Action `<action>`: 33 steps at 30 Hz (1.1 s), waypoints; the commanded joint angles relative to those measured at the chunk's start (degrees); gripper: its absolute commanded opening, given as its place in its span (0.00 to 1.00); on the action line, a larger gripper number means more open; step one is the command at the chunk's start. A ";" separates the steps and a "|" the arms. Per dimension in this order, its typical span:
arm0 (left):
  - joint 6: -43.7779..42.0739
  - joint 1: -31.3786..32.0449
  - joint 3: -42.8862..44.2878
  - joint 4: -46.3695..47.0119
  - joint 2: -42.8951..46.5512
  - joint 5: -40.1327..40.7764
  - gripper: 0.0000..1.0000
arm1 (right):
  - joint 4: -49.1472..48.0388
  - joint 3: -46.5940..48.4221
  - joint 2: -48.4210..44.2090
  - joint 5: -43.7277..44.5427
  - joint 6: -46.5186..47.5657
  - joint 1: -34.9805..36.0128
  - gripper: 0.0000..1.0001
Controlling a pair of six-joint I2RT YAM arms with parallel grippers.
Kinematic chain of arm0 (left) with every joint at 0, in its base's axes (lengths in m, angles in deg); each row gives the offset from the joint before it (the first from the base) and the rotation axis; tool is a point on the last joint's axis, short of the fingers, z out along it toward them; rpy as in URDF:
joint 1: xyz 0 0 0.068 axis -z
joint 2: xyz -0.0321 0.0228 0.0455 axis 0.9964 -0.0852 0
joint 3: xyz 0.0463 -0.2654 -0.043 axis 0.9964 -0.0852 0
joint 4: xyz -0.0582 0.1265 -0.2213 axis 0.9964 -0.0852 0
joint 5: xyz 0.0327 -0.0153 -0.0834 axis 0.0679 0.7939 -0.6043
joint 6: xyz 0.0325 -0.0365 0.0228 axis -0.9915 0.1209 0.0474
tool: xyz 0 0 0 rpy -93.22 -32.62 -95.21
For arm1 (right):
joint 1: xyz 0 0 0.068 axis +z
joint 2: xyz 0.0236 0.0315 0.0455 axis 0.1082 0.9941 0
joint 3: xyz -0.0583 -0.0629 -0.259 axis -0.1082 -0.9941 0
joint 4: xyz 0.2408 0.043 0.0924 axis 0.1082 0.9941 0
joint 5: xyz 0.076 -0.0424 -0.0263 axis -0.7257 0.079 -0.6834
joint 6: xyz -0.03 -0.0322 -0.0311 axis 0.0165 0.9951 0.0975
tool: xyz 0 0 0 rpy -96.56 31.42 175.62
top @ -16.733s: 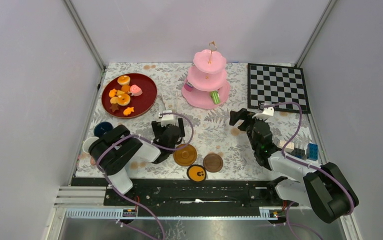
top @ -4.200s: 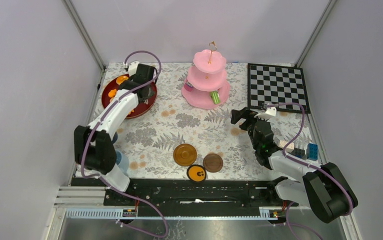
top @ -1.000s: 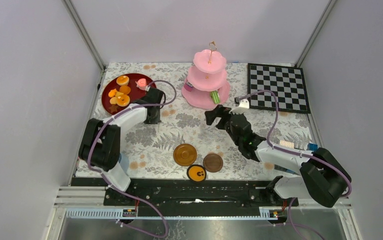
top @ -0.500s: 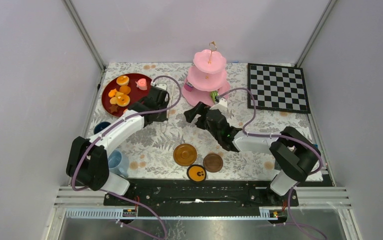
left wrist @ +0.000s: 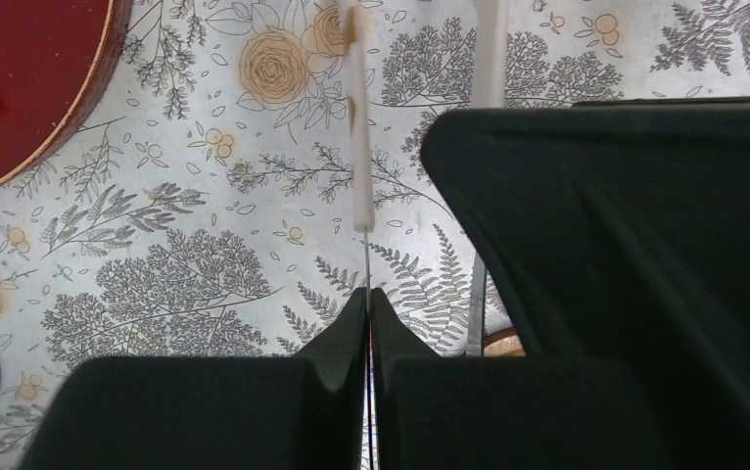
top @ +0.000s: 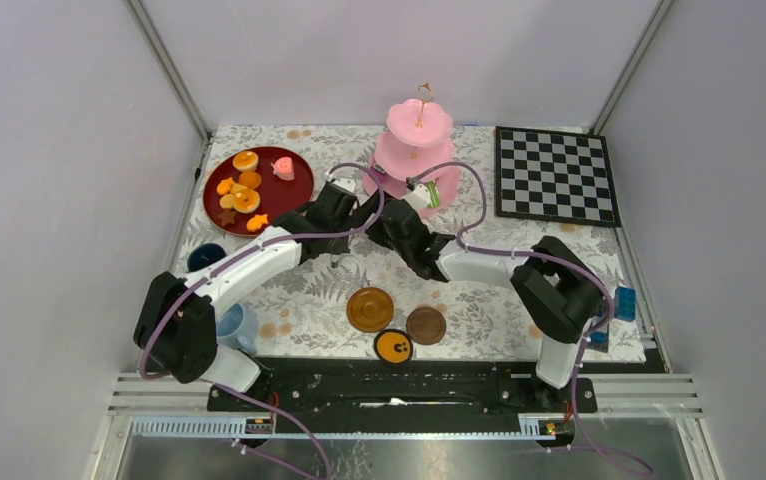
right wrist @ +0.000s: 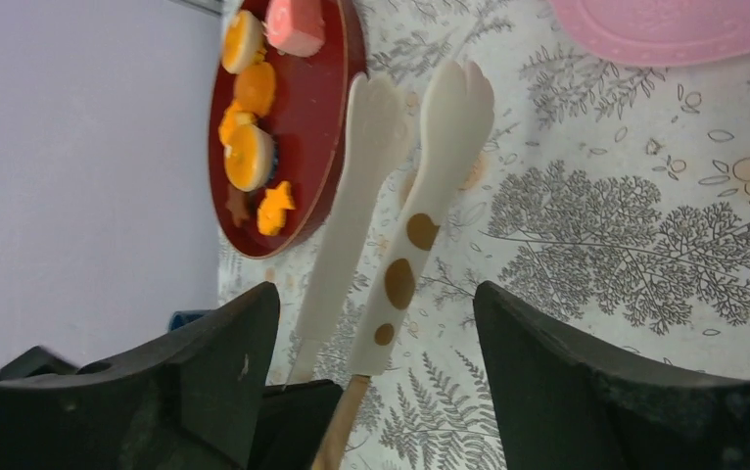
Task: Serve the afternoon tea
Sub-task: Adjust the clamp at the center of the board.
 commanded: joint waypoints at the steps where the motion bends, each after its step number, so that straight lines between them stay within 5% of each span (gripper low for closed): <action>1: -0.27 1.68 1.28 1.10 -0.41 4.66 0.00 | 9.15 5.34 3.09 1.37 -5.74 1.17 0.73; 12: 0.84 5.86 0.73 2.07 -0.89 12.92 0.00 | 13.41 6.56 7.86 -1.17 -14.99 2.16 0.56; 18: 2.83 6.66 0.30 2.12 0.11 20.12 0.00 | 13.55 4.64 6.99 0.91 -21.06 2.19 0.33; 22: 7.47 6.53 -1.28 2.46 3.27 27.80 0.00 | 6.10 -2.45 4.96 3.03 -27.58 2.16 0.00; 28: 14.50 3.98 -5.17 2.95 12.29 36.01 0.00 | -6.77 -11.83 5.48 3.00 -31.43 0.73 0.00; 33: 13.13 3.31 -7.89 6.41 16.00 32.97 0.00 | -17.59 -13.31 8.26 -1.01 -27.78 -1.04 0.00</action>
